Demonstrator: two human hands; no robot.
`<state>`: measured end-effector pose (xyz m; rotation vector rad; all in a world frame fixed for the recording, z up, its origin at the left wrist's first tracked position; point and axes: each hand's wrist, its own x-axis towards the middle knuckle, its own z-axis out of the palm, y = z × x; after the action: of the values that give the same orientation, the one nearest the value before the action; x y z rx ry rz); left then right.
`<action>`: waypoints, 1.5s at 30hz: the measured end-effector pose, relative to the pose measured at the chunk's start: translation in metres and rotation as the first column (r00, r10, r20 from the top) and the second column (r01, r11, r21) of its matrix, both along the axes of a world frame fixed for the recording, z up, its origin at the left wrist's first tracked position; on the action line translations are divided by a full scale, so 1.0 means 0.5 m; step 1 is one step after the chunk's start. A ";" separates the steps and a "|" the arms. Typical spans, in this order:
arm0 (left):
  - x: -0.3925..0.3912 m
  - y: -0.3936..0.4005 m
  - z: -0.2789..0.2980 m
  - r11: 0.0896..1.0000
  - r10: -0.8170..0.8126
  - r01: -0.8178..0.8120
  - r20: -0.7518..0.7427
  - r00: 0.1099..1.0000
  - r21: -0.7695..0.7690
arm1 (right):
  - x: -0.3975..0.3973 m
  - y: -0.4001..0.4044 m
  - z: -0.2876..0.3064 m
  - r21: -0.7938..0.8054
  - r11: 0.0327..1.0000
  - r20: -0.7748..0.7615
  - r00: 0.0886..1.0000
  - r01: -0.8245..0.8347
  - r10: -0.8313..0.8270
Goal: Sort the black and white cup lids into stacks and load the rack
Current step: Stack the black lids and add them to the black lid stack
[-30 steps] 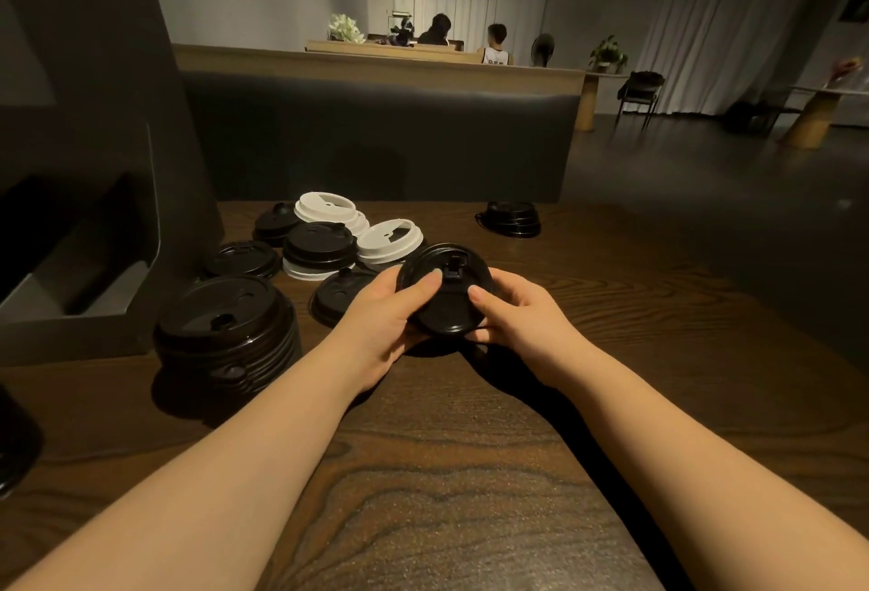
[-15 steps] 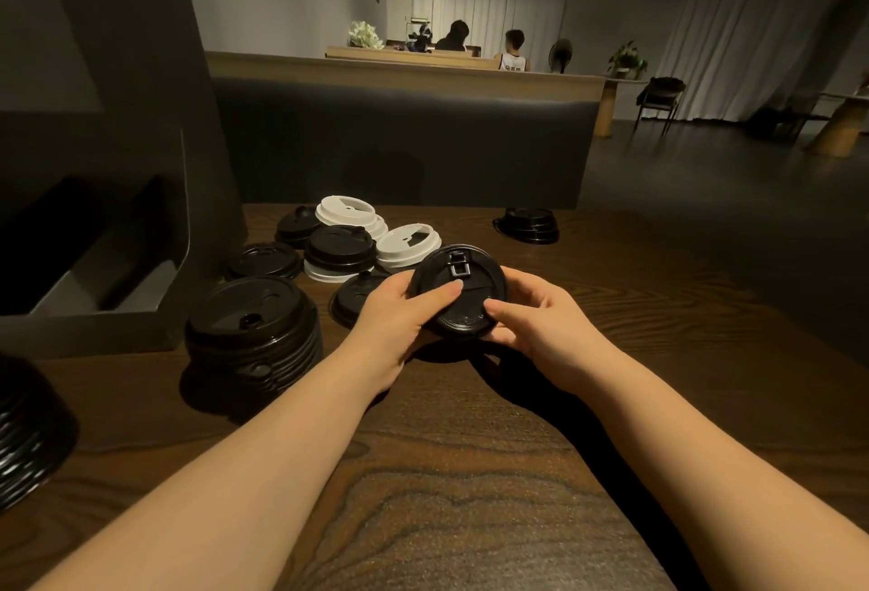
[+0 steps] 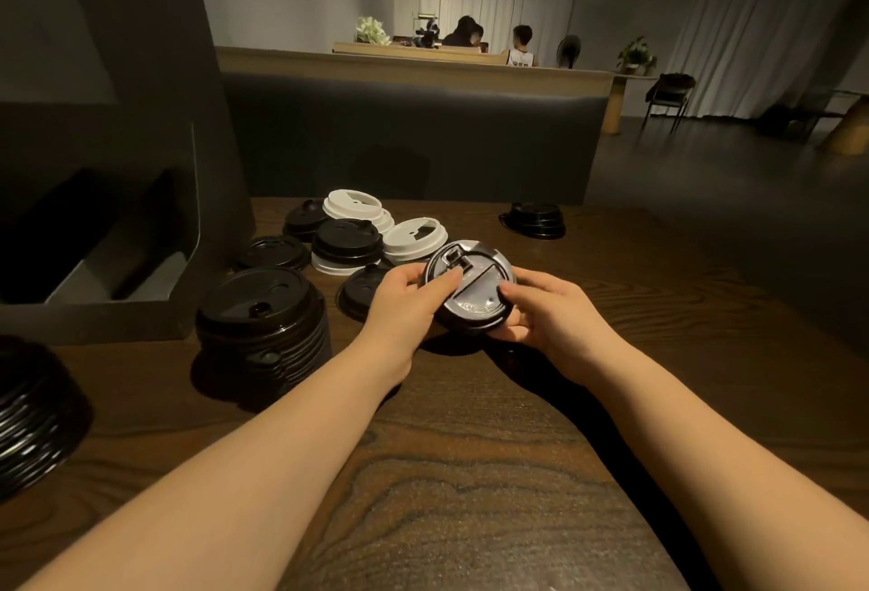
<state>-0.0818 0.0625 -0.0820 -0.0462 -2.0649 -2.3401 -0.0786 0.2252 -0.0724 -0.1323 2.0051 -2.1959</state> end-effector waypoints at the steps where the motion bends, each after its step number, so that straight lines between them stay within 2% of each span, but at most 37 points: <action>1: 0.002 0.003 0.001 1.000 -0.002 0.002 0.002 1.000 0.001 | 0.002 0.000 0.005 -0.004 1.000 -0.014 1.000 0.005 -0.005; 6: 0.027 0.015 0.009 0.997 -0.065 0.067 0.052 0.997 -0.039 | 0.015 0.005 0.015 0.238 0.971 -0.120 0.992 -0.006 0.035; 12: 0.076 0.012 0.067 0.997 0.028 -0.044 0.219 0.975 0.067 | 0.037 -0.030 0.074 0.191 0.982 -0.024 1.000 0.002 0.003; 16: 0.095 -0.042 0.131 0.978 0.167 -0.184 0.165 0.972 0.094 | 0.078 -0.079 0.108 0.011 0.992 -0.003 0.992 -0.127 0.127; 20: 0.127 -0.108 0.159 0.960 0.245 -0.261 0.142 0.959 0.105 | 0.111 -0.156 0.124 -0.070 0.997 -0.067 0.997 0.031 -0.036; 23: 0.160 -0.163 0.171 0.959 0.248 -0.264 0.137 0.959 0.107 | 0.123 -0.217 0.144 -0.054 0.995 -0.140 0.986 0.087 -0.093; 29: 0.204 -0.303 0.199 0.959 0.280 -0.283 0.099 0.955 0.014 | 0.149 -0.338 0.188 0.099 0.995 -0.245 0.968 -0.029 0.053; 32: 0.216 -0.364 0.207 0.929 0.370 -0.369 0.048 0.928 -0.036 | 0.163 -0.400 0.195 0.138 0.989 -0.223 0.971 -0.051 0.081; 37: 0.243 -0.458 0.211 0.872 0.489 -0.488 0.017 0.872 -0.044 | 0.186 -0.483 0.189 0.090 0.972 -0.123 0.966 -0.218 0.228; 40: 0.263 -0.488 0.208 0.867 0.493 -0.492 -0.016 0.870 -0.076 | 0.181 -0.520 0.176 0.106 0.973 -0.168 0.960 -0.206 0.222; 45: 0.280 -0.561 0.192 0.813 0.504 -0.520 -0.130 0.854 -0.261 | 0.173 -0.589 0.167 0.147 0.985 -0.247 0.961 -0.089 0.124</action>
<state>0.0584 -0.2180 0.0142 0.3912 -2.0440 -1.6926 0.0081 -0.0695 0.0112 -0.5187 2.2127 -2.0581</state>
